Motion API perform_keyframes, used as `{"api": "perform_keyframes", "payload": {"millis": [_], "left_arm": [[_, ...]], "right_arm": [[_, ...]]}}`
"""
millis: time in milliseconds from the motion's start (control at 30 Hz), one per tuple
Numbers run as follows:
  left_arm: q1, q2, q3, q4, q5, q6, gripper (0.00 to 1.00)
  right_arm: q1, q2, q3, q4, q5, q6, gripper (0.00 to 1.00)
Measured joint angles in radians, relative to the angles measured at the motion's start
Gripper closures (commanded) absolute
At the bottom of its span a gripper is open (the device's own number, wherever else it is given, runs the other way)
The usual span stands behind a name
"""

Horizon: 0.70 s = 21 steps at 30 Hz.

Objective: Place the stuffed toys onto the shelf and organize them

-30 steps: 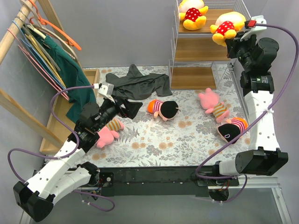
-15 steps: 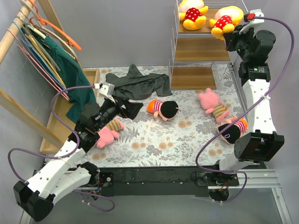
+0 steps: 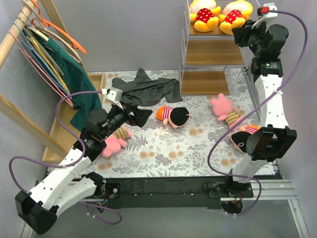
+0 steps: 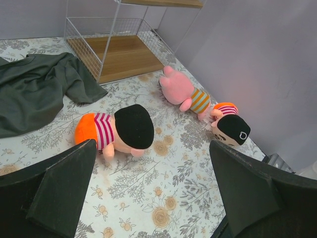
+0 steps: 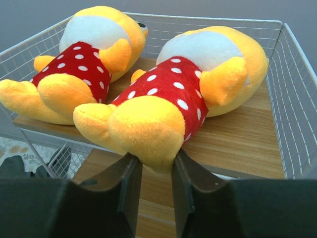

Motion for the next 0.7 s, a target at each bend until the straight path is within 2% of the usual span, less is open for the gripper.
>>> {"api": "perform_keyframes", "payload": {"millis": [200,433,567,700], "left_arm": [[0.000,0.000,-0.008,0.000,0.000,0.000,0.02],[0.000,0.000,-0.008,0.000,0.004,0.000,0.02],[0.000,0.000,-0.008,0.000,0.009,0.000,0.02],[0.000,-0.001,-0.008,0.000,0.016,0.000,0.02]], "right_arm": [[0.000,0.027,0.013,0.003,0.023,0.010,0.41],[0.000,0.032,0.023,0.000,0.060,0.016,0.37],[0.000,0.027,0.022,-0.002,0.085,0.029,0.26],[0.000,-0.014,-0.003,-0.009,0.133,0.043,0.25]]}}
